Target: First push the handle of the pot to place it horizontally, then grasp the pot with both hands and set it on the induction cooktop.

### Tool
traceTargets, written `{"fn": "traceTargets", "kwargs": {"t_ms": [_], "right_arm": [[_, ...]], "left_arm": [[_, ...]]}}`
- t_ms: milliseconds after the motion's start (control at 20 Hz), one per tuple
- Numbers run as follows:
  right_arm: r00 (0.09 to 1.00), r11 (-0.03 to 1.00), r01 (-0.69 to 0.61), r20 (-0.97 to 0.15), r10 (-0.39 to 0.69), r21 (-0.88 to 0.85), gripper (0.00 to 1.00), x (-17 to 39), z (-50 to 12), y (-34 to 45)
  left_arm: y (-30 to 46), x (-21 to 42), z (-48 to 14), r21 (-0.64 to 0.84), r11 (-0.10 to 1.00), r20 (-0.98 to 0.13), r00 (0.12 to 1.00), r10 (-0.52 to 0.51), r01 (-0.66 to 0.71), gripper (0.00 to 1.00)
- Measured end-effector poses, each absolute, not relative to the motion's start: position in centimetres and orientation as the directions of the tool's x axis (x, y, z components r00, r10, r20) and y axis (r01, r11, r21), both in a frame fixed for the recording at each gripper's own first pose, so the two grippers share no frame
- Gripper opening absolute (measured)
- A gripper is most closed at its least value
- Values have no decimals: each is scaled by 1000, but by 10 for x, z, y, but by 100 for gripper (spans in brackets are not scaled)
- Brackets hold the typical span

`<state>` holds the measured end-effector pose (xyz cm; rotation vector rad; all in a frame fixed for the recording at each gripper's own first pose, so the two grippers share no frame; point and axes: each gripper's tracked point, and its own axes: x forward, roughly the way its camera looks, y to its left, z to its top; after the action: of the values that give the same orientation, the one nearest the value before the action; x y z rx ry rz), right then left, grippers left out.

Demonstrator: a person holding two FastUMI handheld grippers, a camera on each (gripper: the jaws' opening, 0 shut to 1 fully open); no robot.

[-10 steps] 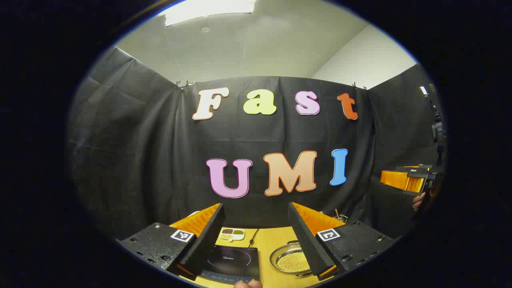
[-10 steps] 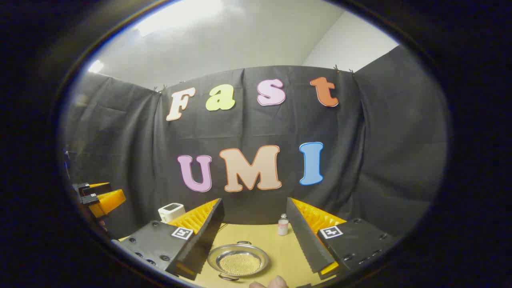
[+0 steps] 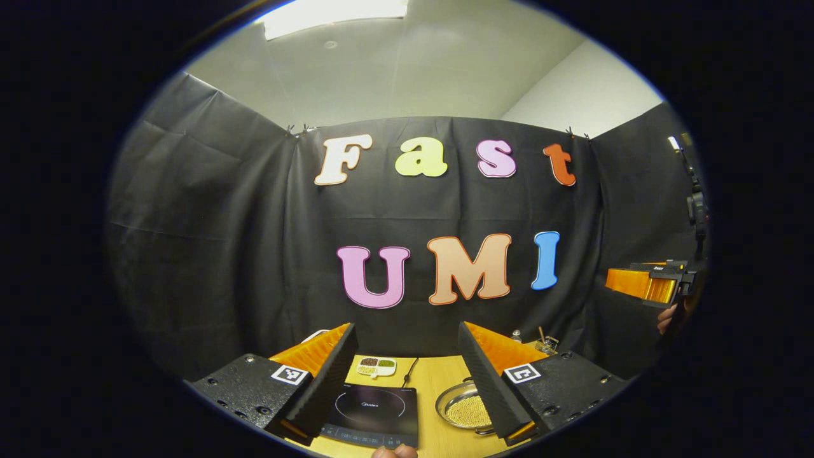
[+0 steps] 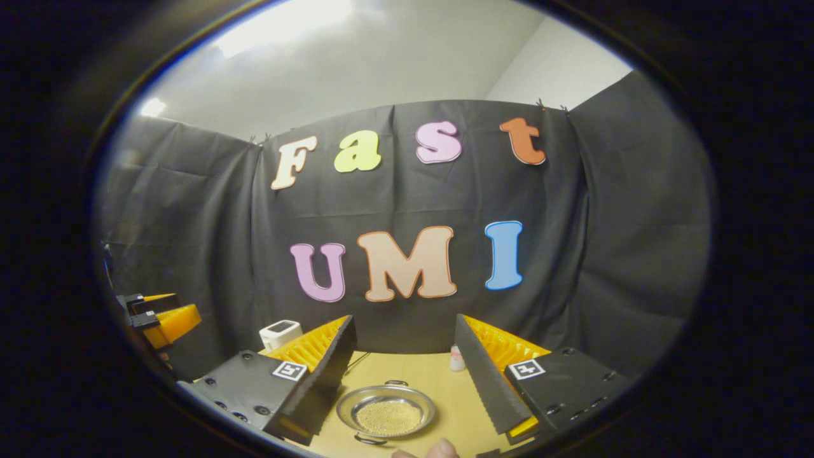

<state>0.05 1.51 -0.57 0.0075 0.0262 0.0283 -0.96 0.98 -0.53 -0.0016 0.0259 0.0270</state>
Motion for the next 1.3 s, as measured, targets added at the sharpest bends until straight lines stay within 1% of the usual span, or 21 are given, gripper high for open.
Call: {"fn": "traceTargets", "kwargs": {"t_ms": [450, 500, 550, 600, 650, 750, 800, 900, 950, 1000, 1050, 1100, 1200, 1250, 1300], "right_arm": [[997, 999, -31, -67, 31, 8, 97, 6, -19, 37], [997, 1000, -30, -76, 31, 7, 100, 8, -22, 39], [996, 999, -32, -85, 32, 8, 89, 9, -26, 44], [995, 999, -31, -93, 31, 8, 82, 11, -30, 48], [994, 999, -32, -104, 33, 12, 76, 12, -33, 52], [991, 999, -34, -125, 37, 32, 55, 14, -43, 63], [990, 998, -35, -135, 40, 44, 37, 16, -48, 68], [987, 998, -25, -160, 32, 49, 27, 18, -56, 75], [984, 998, -27, -174, 36, 54, 14, 19, -61, 79], [984, 998, -31, -176, 41, 58, 0, 15, -64, 78], [981, 996, -47, -183, 59, 70, 10, 19, -65, 88], [974, 993, -65, -212, 84, 93, 2, 20, -71, 95], [947, 988, -78, -300, 115, 131, 2, 29, -103, 98], [937, 987, -85, -327, 126, 137, 0, 25, -110, 98], [930, 986, -95, -341, 138, 139, 0, 28, -117, 99]], "left_arm": [[26, -7, -18, -18, 999, -49, 998, 37, -38, 95], [29, -6, -20, -18, 999, -52, 998, 36, -37, 94], [32, -6, -21, -17, 999, -54, 998, 36, -37, 94], [36, -4, -23, -17, 999, -57, 998, 36, -37, 94], [40, -3, -27, -17, 999, -60, 998, 35, -36, 94], [47, -1, -31, -16, 999, -68, 997, 35, -36, 94], [52, 0, -33, -18, 999, -70, 997, 32, -34, 94], [57, 3, -37, -17, 1000, -75, 997, 24, -25, 96], [59, 3, -40, -16, 1000, -81, 997, 18, -20, 95], [60, 4, -42, -20, 1000, -85, 996, 11, -13, 95], [60, 6, -44, -26, 1000, -87, 996, 4, -6, 96], [60, 7, -45, -30, 1000, -91, 996, 0, -3, 95], [63, 12, -52, -44, 999, -104, 995, 5, -10, 95], [64, 15, -55, -55, 998, -110, 994, 12, -18, 95], [65, 19, -58, -63, 998, -116, 993, 19, -27, 96]]}}
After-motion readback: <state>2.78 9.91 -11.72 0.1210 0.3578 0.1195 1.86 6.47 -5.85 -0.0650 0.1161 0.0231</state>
